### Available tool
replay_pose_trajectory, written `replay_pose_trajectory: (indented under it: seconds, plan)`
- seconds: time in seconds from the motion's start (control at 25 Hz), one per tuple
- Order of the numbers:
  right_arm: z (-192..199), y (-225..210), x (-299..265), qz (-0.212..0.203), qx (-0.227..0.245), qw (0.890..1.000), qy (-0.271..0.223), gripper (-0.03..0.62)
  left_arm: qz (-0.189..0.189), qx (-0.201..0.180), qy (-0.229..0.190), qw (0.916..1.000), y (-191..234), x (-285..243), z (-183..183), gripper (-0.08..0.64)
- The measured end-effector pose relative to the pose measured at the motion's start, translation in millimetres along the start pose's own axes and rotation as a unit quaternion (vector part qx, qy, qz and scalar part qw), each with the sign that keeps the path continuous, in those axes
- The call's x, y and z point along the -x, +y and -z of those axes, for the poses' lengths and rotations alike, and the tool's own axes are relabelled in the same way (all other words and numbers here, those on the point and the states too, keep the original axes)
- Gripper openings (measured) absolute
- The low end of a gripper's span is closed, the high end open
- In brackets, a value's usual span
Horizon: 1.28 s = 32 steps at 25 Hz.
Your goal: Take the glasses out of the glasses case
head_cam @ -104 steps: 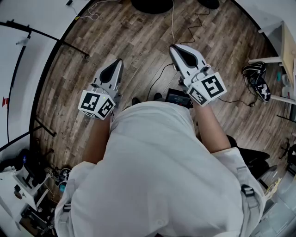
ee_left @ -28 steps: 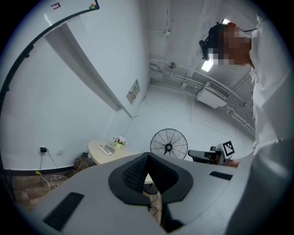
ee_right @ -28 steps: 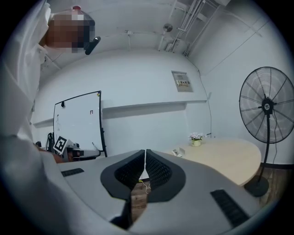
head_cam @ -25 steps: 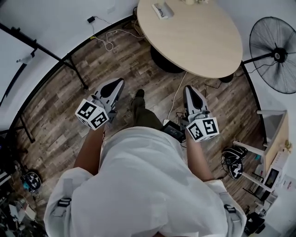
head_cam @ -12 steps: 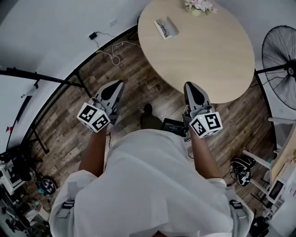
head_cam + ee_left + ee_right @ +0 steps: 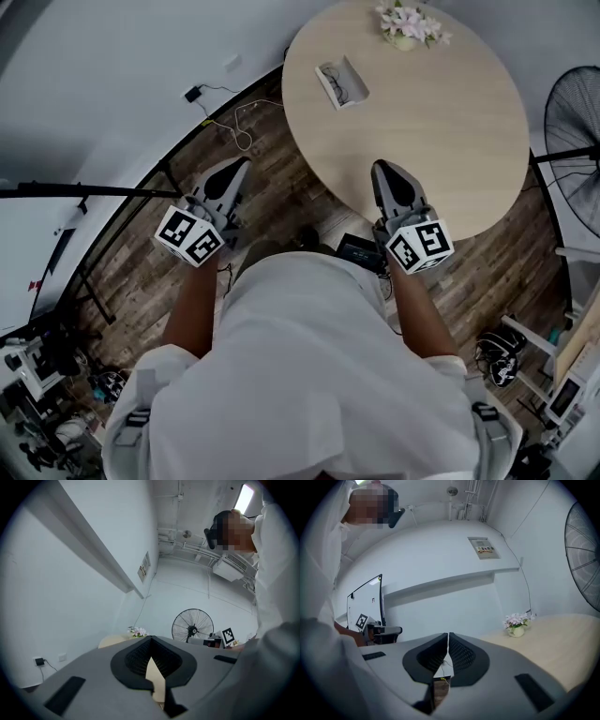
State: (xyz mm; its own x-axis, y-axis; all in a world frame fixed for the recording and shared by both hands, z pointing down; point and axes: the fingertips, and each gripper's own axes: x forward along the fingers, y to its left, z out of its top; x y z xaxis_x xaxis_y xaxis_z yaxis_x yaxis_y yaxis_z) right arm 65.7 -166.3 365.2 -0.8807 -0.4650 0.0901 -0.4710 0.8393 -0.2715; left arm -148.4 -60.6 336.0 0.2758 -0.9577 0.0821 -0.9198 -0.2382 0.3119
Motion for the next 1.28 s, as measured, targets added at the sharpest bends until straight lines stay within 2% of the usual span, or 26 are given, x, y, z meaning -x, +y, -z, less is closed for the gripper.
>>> replay_pose_trajectory:
  seconds: [0.32, 0.56, 0.72, 0.84, 1.04, 1.28]
  plan:
    - [3, -20, -19, 0.021, 0.013, 1.0, 0.016, 0.026, 0.058, 0.014, 0.0, 0.9982, 14, -52, 4, 0.012]
    - [-5, -66, -42, 0.082, 0.023, 0.996, 0.015, 0.026, 0.097, 0.032, 0.013, 0.9947, 60, -123, 7, 0.012]
    - [-13, -93, -67, 0.132, 0.007, 0.991, 0.023, 0.026, 0.144, 0.042, 0.034, 0.9881, 90, -176, 1, 0.012]
    - [-20, -108, -101, 0.151, 0.007, 0.988, 0.032, 0.026, 0.17, 0.048, 0.039, 0.9835, 120, -218, -2, 0.012]
    - [-15, -117, -155, 0.158, 0.016, 0.983, 0.087, 0.026, 0.205, 0.063, 0.06, 0.9748, 158, -273, 2, 0.012]
    - [-3, -137, -213, 0.156, 0.035, 0.977, 0.145, 0.028, 0.248, 0.035, 0.08, 0.9649, 182, -321, 10, 0.012]
